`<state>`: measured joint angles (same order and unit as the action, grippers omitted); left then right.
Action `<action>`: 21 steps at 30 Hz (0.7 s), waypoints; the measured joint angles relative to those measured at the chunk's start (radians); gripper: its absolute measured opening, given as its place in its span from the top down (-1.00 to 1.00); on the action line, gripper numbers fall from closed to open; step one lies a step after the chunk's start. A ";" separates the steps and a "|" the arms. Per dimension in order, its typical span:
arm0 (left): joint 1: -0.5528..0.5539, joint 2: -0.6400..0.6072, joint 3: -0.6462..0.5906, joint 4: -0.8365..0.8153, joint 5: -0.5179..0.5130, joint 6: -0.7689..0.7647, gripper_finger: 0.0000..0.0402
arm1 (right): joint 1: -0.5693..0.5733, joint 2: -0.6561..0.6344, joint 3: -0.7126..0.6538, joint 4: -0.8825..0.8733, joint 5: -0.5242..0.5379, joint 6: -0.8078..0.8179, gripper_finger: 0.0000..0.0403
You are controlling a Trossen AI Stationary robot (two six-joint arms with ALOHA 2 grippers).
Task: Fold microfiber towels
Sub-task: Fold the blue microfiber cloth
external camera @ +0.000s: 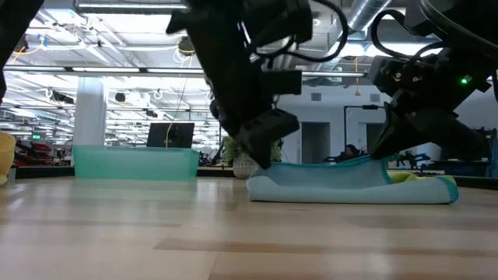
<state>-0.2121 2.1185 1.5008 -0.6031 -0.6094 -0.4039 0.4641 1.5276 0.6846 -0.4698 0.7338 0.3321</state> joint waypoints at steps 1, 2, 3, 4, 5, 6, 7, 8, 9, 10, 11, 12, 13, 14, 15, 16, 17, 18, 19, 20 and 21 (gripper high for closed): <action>-0.006 0.000 0.018 -0.030 -0.006 -0.007 0.99 | 0.000 0.000 0.000 0.000 0.000 0.000 0.94; -0.013 0.000 0.037 -0.057 -0.014 -0.016 0.99 | 0.000 0.000 0.001 -0.001 0.000 0.001 0.94; -0.020 0.000 0.055 -0.086 -0.027 -0.026 0.98 | 0.000 0.000 0.004 -0.002 0.000 0.005 0.94; -0.026 0.000 0.072 -0.114 -0.036 -0.034 0.98 | 0.000 0.000 0.008 -0.001 0.000 0.006 0.94; -0.032 0.000 0.088 -0.145 -0.046 -0.043 0.98 | 0.000 0.000 0.013 -0.001 0.000 0.007 0.94; -0.037 0.000 0.103 -0.175 -0.051 -0.052 0.98 | 0.000 0.000 0.018 0.000 0.000 0.007 0.94; -0.041 0.000 0.114 -0.196 -0.052 -0.059 0.98 | 0.000 0.000 0.022 0.000 0.000 0.007 0.94; -0.045 0.000 0.118 -0.204 -0.056 -0.062 0.98 | 0.000 0.000 0.026 0.000 0.000 0.008 0.94; -0.047 0.000 0.119 -0.206 -0.061 -0.064 0.98 | 0.000 0.000 0.029 0.001 0.000 0.008 0.94; -0.049 0.000 0.119 -0.210 -0.071 -0.064 0.98 | 0.000 0.000 0.031 0.001 0.000 0.011 0.94; -0.049 0.000 0.119 -0.213 -0.084 -0.064 0.98 | 0.000 0.000 0.031 0.000 0.000 0.021 0.94; -0.049 0.000 0.118 -0.211 -0.094 -0.065 0.98 | -0.001 0.000 0.031 -0.002 0.000 0.033 0.94; -0.048 0.004 0.117 -0.208 -0.101 -0.065 0.98 | -0.004 0.000 0.032 -0.010 0.000 0.049 0.94; -0.043 0.008 0.115 -0.208 -0.103 -0.065 0.98 | -0.008 0.000 0.032 -0.022 -0.001 0.063 0.94; -0.039 0.011 0.112 -0.214 -0.104 -0.063 0.98 | -0.011 0.000 0.032 -0.034 -0.002 0.077 0.94; -0.034 0.013 0.105 -0.208 -0.103 -0.059 0.98 | -0.015 0.000 0.032 -0.044 -0.003 0.089 0.94; -0.030 0.011 0.089 -0.178 -0.107 -0.051 0.98 | -0.019 0.000 0.031 -0.052 -0.003 0.100 0.94; -0.025 0.011 0.070 -0.142 -0.110 -0.044 0.98 | -0.023 0.000 0.029 -0.054 -0.003 0.109 0.94; -0.021 0.011 0.054 -0.122 -0.110 -0.035 0.98 | -0.029 0.000 0.024 -0.052 -0.003 0.113 0.94; -0.018 0.012 0.044 -0.120 -0.110 -0.028 0.98 | -0.034 0.000 0.019 -0.045 -0.003 0.113 0.94; -0.016 0.013 0.035 -0.114 -0.111 -0.026 0.98 | -0.039 0.000 0.014 -0.036 -0.003 0.113 0.94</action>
<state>-0.2284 2.1311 1.5361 -0.7171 -0.7200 -0.4298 0.4255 1.5276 0.6987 -0.5059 0.7303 0.4454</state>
